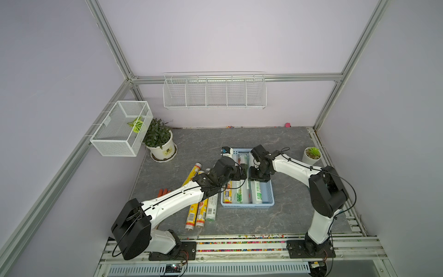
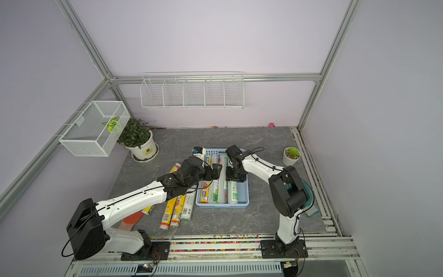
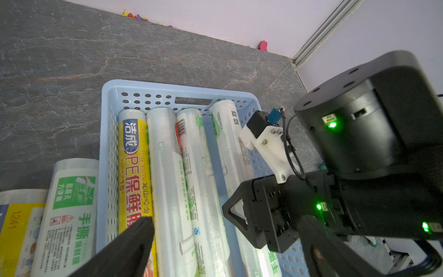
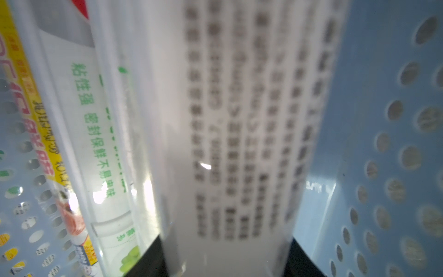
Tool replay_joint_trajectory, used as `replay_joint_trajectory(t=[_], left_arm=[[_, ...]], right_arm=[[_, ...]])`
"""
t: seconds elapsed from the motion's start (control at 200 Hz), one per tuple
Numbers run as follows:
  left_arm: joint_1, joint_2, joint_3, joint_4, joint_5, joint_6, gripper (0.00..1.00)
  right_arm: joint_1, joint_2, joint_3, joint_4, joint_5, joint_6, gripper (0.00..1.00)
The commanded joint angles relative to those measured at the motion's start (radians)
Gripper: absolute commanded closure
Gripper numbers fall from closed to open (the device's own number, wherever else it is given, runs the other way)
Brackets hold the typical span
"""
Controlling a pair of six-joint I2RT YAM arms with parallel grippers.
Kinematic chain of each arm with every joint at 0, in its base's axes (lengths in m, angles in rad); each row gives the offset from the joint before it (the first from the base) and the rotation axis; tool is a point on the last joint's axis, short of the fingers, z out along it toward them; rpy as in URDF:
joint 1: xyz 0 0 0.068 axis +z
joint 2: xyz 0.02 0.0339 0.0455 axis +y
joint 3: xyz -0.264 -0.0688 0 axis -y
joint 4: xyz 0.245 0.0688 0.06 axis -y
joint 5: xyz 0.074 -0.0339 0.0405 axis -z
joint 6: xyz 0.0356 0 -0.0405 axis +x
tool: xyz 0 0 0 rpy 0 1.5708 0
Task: Put the plastic wrap into the basket
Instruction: Place the plastic wrap in the basket.
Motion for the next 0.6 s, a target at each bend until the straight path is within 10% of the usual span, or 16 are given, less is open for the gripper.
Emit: replay_joint_trajectory(t=[0.0,0.595], left_arm=[[0.006,0.005,0.008,-0.005,0.004,-0.005,0.0],[0.007,0.018,0.009,-0.01,0.016,-0.013,0.0]], right_arm=[[0.006,0.013,0.008,0.015,0.001,0.029,0.48],[-0.003,0.007,-0.018,0.048,-0.016,0.032,0.38]])
